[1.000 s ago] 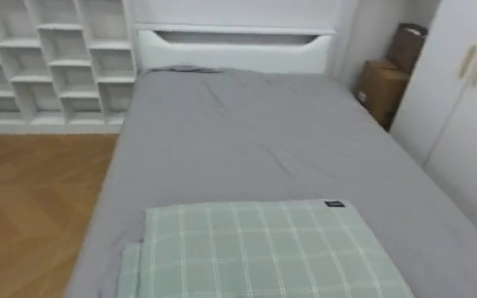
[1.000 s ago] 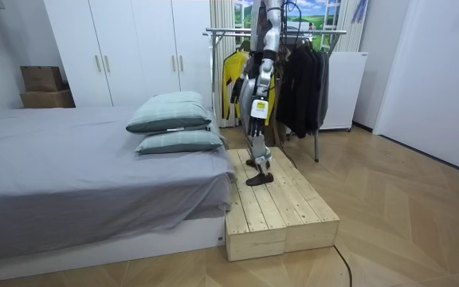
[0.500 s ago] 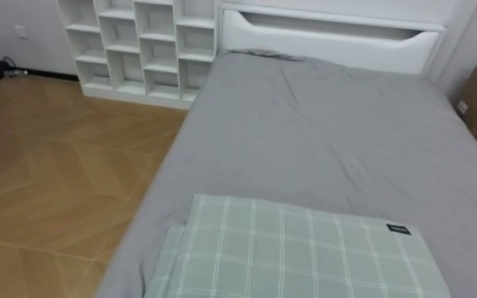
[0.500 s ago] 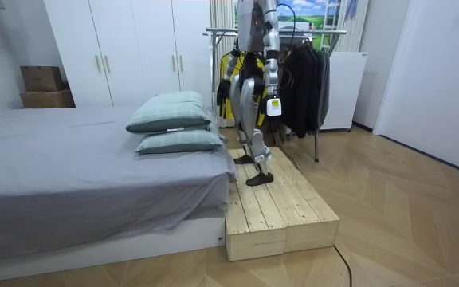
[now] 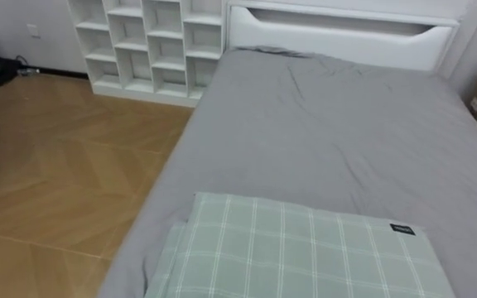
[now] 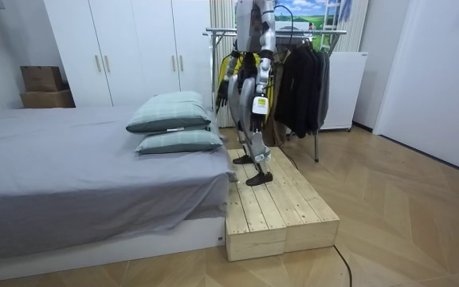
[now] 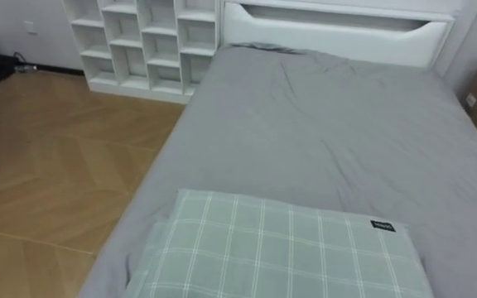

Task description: Hang clothes

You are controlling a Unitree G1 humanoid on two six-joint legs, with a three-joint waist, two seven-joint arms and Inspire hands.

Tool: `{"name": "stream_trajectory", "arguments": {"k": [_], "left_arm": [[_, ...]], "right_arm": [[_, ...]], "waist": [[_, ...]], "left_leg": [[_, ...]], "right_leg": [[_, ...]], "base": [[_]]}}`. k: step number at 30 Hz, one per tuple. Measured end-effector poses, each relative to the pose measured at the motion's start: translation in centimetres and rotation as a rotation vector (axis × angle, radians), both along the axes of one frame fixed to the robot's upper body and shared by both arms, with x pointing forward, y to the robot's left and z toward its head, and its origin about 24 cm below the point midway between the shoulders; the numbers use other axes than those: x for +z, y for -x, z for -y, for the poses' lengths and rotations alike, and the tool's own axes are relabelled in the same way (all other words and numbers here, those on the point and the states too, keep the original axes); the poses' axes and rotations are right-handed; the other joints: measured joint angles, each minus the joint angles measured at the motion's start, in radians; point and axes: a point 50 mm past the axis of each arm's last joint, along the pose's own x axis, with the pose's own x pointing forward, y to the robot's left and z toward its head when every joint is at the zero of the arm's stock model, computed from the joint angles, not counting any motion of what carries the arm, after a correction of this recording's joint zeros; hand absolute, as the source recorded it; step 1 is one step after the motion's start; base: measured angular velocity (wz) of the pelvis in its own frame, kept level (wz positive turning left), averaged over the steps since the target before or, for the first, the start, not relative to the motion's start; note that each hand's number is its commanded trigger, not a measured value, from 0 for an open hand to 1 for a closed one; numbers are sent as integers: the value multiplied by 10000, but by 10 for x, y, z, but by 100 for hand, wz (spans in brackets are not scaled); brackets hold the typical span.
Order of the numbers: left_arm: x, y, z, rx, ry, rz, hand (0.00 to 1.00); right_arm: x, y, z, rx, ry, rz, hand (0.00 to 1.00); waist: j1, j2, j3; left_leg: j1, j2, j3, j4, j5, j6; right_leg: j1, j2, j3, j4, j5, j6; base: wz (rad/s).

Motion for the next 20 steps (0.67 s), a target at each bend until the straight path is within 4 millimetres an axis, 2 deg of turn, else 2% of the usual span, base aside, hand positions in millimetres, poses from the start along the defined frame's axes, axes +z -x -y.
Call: {"name": "stream_trajectory", "arguments": {"k": [8,11,20], "left_arm": [[-1,5,2,122,-112,-112,0],[-1,7,1,143,-154,-157,0],[-1,8,1,55,-199,-217,0]], "right_arm": [[-2,18,0,-1417,-316,-139,0],[-2,18,-3,-1445,-406,-129,0],[-2,18,-3,-1269,-787,-83,0]], "waist": [[-118,4,24],[-62,-15,10],[-90,-11,11]], "left_leg": [[244,12,199,-415,166,-50],[350,13,322,-506,172,-38],[362,11,316,-497,175,-36]], "right_leg": [[-41,5,166,-17,1,-4],[-33,2,305,-19,3,-6],[-14,4,309,-23,10,-15]], "base": [[-7],[-11],[-1]]}}
